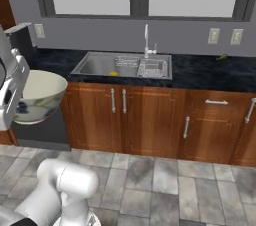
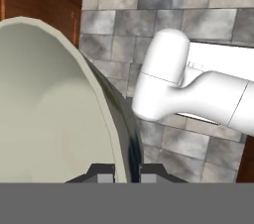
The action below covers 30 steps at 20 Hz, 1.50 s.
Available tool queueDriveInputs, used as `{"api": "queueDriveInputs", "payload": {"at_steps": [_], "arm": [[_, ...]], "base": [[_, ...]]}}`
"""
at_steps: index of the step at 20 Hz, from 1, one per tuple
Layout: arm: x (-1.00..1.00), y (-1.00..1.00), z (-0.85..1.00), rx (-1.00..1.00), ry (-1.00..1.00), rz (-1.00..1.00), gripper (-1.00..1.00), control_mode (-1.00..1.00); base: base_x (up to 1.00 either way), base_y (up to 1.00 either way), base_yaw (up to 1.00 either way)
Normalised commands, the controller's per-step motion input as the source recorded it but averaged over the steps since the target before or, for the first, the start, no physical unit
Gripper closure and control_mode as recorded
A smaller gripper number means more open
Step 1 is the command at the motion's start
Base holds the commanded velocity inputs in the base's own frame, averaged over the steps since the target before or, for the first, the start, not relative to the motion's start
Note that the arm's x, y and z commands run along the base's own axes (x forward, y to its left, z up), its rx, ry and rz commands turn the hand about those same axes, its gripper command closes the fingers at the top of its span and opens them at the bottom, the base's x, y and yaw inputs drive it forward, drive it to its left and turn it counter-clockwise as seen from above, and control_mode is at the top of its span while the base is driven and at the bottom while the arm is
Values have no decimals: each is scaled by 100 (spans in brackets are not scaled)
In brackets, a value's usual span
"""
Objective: Pick the mug and place it in the sink. Pick the bowl and place it in the open cabinet and then close the cabinet.
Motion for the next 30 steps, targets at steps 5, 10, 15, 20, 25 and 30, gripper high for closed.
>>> {"api": "queueDriveInputs", "payload": {"at_steps": [5, 10, 15, 20, 25, 30], "arm": [[0, 0, 0, 0, 0, 0, 100, 100], [0, 0, 0, 0, 0, 0, 100, 100], [0, 0, 0, 0, 0, 0, 100, 100], [0, 0, 0, 0, 0, 0, 100, 100], [0, 0, 0, 0, 0, 0, 100, 100], [0, 0, 0, 0, 0, 0, 100, 100]], "base": [[-58, 100, -7], [49, 100, -2], [93, 100, -2], [-30, 98, 0], [-93, 100, -5], [-80, 100, -9]]}}
